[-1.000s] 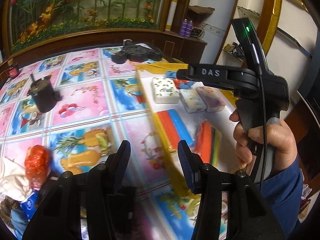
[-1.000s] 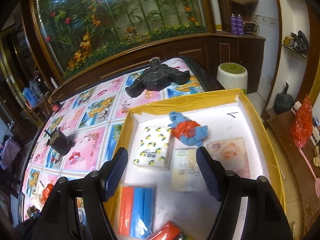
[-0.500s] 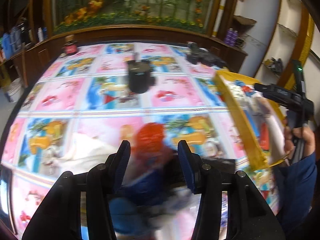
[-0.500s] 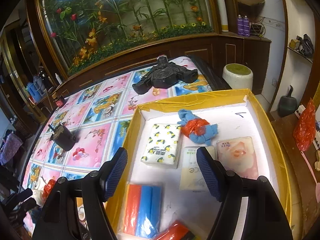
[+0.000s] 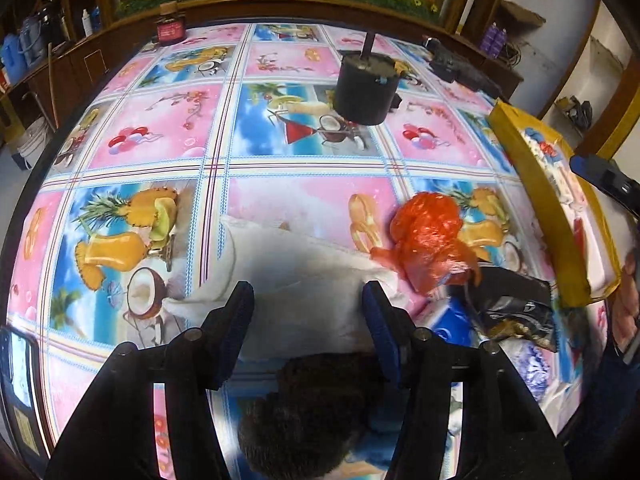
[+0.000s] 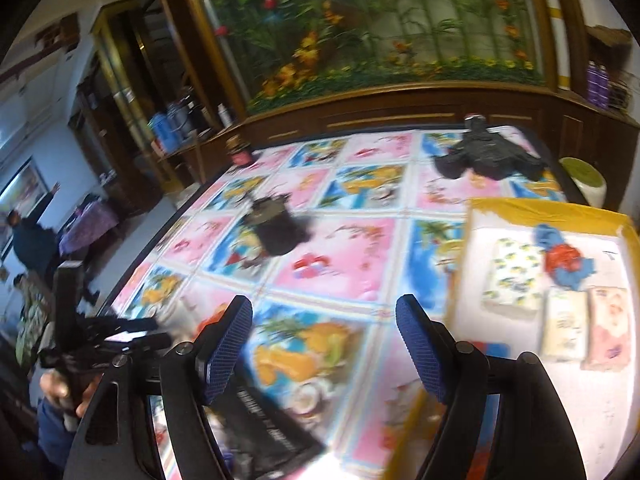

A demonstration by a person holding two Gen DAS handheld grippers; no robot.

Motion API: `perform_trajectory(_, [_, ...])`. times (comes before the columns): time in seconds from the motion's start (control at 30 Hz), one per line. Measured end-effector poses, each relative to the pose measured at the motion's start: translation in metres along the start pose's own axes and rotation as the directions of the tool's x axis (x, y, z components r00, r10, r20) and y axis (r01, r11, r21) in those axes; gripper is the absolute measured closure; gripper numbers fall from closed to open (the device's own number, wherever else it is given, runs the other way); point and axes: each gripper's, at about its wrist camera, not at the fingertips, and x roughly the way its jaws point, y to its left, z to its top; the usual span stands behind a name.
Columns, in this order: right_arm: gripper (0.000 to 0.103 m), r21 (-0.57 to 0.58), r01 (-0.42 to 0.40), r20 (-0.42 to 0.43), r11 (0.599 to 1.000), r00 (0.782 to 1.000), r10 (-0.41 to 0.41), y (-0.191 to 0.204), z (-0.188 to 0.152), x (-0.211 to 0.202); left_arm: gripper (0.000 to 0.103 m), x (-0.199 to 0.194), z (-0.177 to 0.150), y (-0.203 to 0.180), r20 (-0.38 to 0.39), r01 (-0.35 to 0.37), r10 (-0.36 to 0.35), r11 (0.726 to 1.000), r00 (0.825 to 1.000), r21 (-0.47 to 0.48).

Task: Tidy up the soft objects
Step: 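Grasp white cloth with left tool while right tool grasps red plastic bag, then carry white cloth in left tool while right tool carries red bag to box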

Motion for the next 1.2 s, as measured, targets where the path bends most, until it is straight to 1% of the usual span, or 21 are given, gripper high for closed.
perform_trajectory(0.03, [0.028, -0.013, -0.013, -0.013, 1.0, 1.0, 0.013, 0.008, -0.001, 0.004, 0.05, 0.003, 0.0, 0.001, -0.006, -0.001, 0.001, 1.0, 1.0, 0.001])
perform_trajectory(0.07, [0.027, -0.025, -0.035, -0.032, 0.999, 0.999, 0.034, 0.018, -0.004, 0.009, 0.068, 0.004, 0.0, 0.002, -0.001, 0.014, -0.014, 1.0, 1.0, 0.004])
perform_trajectory(0.1, [0.027, -0.032, -0.057, -0.051, 0.998, 0.997, 0.055, 0.026, -0.006, 0.014, 0.09, 0.003, 0.0, 0.003, 0.014, 0.028, -0.028, 1.0, 1.0, 0.001])
perform_trajectory(0.2, [0.027, -0.038, -0.108, -0.118, 0.993, 0.988, 0.103, 0.048, -0.008, 0.035, 0.094, -0.003, 0.003, 0.011, 0.102, 0.013, -0.01, 1.0, 0.995, -0.025])
perform_trajectory(0.23, [0.027, -0.041, -0.116, -0.144, 0.992, 0.984, 0.109, 0.055, -0.009, 0.043, 0.094, -0.004, 0.004, 0.016, 0.114, 0.017, -0.013, 0.999, 0.993, -0.037])
perform_trajectory(0.33, [0.027, -0.055, -0.126, -0.216, 0.99, 0.97, 0.111, 0.078, -0.006, 0.07, 0.095, -0.012, 0.004, 0.032, 0.158, 0.059, -0.043, 0.994, 0.986, -0.095])
perform_trajectory(0.4, [0.027, -0.069, -0.127, -0.25, 0.989, 0.962, 0.106, 0.094, -0.002, 0.088, 0.095, -0.018, 0.005, 0.041, 0.196, 0.057, -0.028, 0.989, 0.98, -0.14])
perform_trajectory(0.47, [0.028, -0.088, -0.106, -0.291, 0.99, 0.954, 0.076, 0.107, 0.001, 0.109, 0.095, -0.02, 0.005, 0.048, 0.203, 0.079, -0.045, 0.983, 0.978, -0.165])
perform_trajectory(0.5, [0.029, -0.092, -0.091, -0.306, 0.992, 0.95, 0.058, 0.112, 0.001, 0.118, 0.095, -0.019, 0.005, 0.05, 0.205, 0.08, -0.042, 0.981, 0.978, -0.179])
perform_trajectory(0.53, [0.039, -0.093, -0.074, -0.324, 0.993, 0.945, 0.04, 0.114, 0.002, 0.128, 0.095, -0.018, 0.005, 0.051, 0.202, 0.081, -0.043, 0.979, 0.978, -0.187])
perform_trajectory(0.57, [0.058, -0.094, -0.052, -0.344, 0.994, 0.939, 0.017, 0.119, 0.001, 0.139, 0.095, -0.016, 0.005, 0.051, 0.196, 0.086, -0.048, 0.978, 0.979, -0.189])
perform_trajectory(0.63, [0.063, -0.106, -0.025, -0.382, 0.994, 0.924, -0.017, 0.126, -0.003, 0.158, 0.095, -0.016, 0.005, 0.051, 0.194, 0.092, -0.055, 0.977, 0.979, -0.19])
perform_trajectory(0.67, [0.065, -0.11, -0.028, -0.409, 0.994, 0.912, -0.019, 0.13, -0.006, 0.169, 0.095, -0.016, 0.005, 0.05, 0.197, 0.094, -0.057, 0.978, 0.979, -0.187])
perform_trajectory(0.7, [0.065, -0.114, -0.03, -0.413, 0.993, 0.911, -0.02, 0.132, -0.008, 0.173, 0.095, -0.017, 0.004, 0.049, 0.2, 0.098, -0.06, 0.978, 0.978, -0.184])
perform_trajectory(0.77, [0.065, -0.143, -0.026, -0.381, 0.989, 0.924, -0.031, 0.137, -0.009, 0.172, 0.095, -0.019, 0.004, 0.046, 0.209, 0.106, -0.069, 0.98, 0.976, -0.171])
perform_trajectory(0.87, [0.065, -0.134, -0.047, -0.315, 0.99, 0.949, 0.003, 0.135, 0.0, 0.159, 0.095, -0.024, 0.003, 0.042, 0.232, 0.111, -0.074, 0.982, 0.97, -0.151])
perform_trajectory(0.93, [0.065, -0.137, -0.051, -0.282, 0.989, 0.959, 0.011, 0.131, 0.005, 0.152, 0.095, -0.026, 0.003, 0.04, 0.242, 0.116, -0.079, 0.983, 0.967, -0.143])
perform_trajectory(1.1, [0.065, -0.123, -0.033, -0.256, 0.992, 0.967, 0.001, 0.106, -0.001, 0.141, 0.095, -0.027, 0.003, 0.034, 0.25, 0.144, -0.11, 0.982, 0.962, -0.12])
perform_trajectory(1.2, [0.065, -0.084, -0.032, -0.239, 0.996, 0.971, 0.011, 0.086, -0.007, 0.127, 0.095, -0.027, 0.004, 0.022, 0.255, 0.143, -0.115, 0.985, 0.96, -0.095])
